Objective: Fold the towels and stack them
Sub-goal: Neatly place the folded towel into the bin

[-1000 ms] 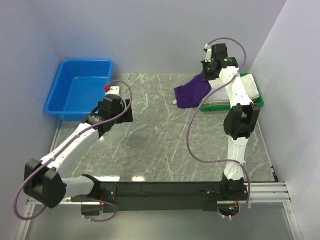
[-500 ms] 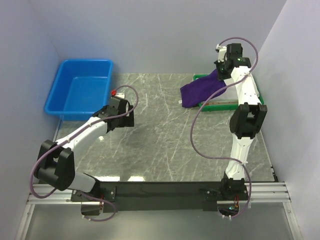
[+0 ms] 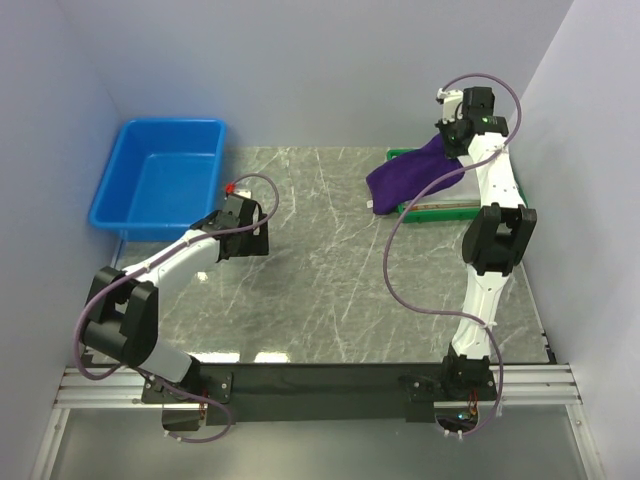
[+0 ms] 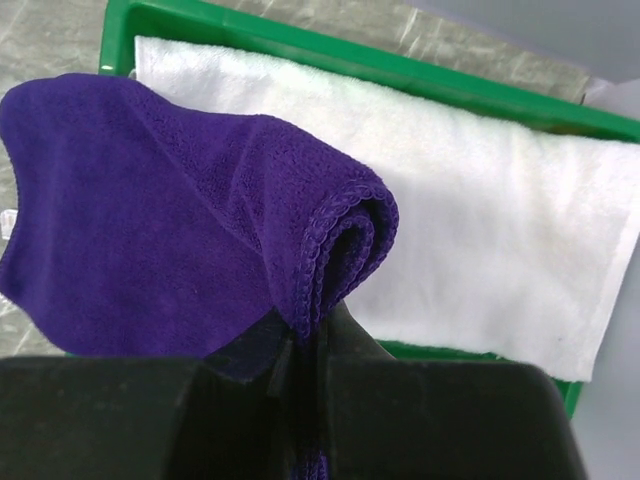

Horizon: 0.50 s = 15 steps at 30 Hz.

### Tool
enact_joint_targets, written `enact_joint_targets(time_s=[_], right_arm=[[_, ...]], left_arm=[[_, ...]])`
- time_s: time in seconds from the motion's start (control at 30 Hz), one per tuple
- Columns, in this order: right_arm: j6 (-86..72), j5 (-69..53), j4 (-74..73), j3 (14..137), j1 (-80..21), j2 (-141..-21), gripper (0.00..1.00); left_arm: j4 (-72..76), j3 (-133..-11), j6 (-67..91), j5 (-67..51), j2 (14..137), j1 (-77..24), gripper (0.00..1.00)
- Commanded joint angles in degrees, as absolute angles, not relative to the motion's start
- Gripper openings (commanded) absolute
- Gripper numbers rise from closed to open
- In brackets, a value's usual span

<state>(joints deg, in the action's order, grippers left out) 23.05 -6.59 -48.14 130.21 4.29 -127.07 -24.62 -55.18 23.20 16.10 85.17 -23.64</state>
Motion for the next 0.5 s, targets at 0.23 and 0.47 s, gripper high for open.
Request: enact_joint_targets(time_s=[0.23, 0.47], right_arm=[[26.6, -0.1, -40.5, 129.6, 6.0, -124.9, 0.0], [29.0, 4.3, -35.6, 125.1, 6.1, -124.5, 0.0]], left_arm=[[-23.0, -56.3, 22.2, 15.3, 86.2, -23.4, 0.99], [-22.9, -56.3, 22.1, 15.2, 87.1, -23.4, 0.99]])
